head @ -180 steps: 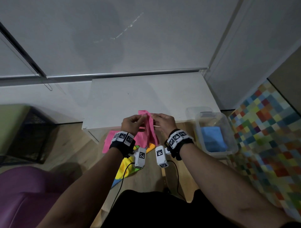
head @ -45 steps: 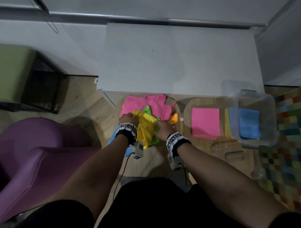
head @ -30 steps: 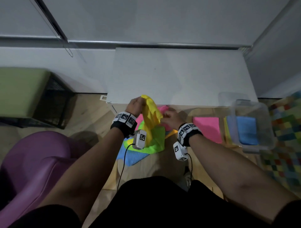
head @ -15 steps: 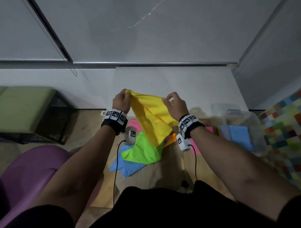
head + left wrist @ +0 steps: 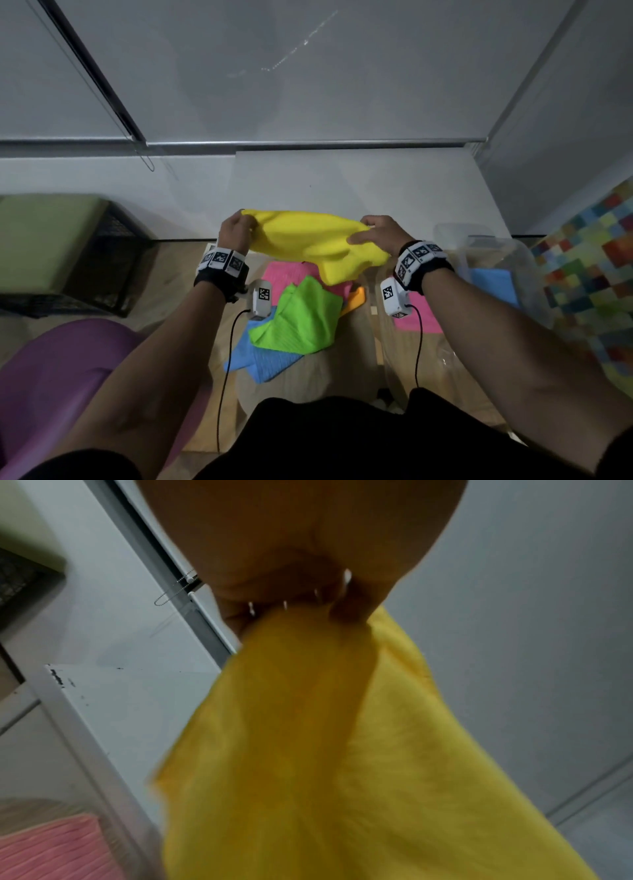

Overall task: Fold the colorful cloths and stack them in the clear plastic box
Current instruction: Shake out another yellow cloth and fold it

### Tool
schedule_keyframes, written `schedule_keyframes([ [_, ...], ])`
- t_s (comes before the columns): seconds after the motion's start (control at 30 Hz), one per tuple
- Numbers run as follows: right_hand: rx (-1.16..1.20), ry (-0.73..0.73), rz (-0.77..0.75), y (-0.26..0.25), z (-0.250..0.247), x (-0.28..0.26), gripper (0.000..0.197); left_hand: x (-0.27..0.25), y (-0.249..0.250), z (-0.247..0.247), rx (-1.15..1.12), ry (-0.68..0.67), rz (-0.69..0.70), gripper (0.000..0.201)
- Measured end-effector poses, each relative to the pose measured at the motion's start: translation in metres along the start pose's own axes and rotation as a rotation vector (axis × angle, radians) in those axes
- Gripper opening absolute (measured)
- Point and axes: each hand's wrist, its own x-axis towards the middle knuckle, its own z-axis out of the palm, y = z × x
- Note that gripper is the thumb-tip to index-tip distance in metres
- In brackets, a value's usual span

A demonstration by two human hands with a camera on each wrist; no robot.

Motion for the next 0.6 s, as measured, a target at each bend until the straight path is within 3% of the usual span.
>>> schedule_keyframes([
  [0.13,0.484,-0.117,0.077,-0.016,-0.007,-0.013,0.010,0.002,0.003,-0.014,-0.015,0.048,0.083,0.028],
  [0.23,0.639,-0.213,0.151,-0.012,-0.008,-0.012,0.016,0.008,-0.001,-0.011,0.022,-0.023,-0.047,0.015],
  [0.33,0.527,-0.079,0.251,0.007,0.000,-0.001,0.036,0.015,-0.022,-0.003,0.141,-0.080,-0.158,0.017],
  [0.47,0.009,0.241,0.123,0.035,0.015,0.006,0.011,0.011,-0.054,-0.001,0.362,-0.101,-0.122,0.019],
  [0.53,-0.040,0.282,0.081,0.048,0.026,0.003,0.014,0.007,-0.065,0.001,0.357,-0.093,-0.052,0.022],
  [0.6,-0.056,0.301,0.084,0.058,0.034,0.002,0.016,0.002,-0.075,-0.001,0.374,-0.122,-0.076,0.023],
])
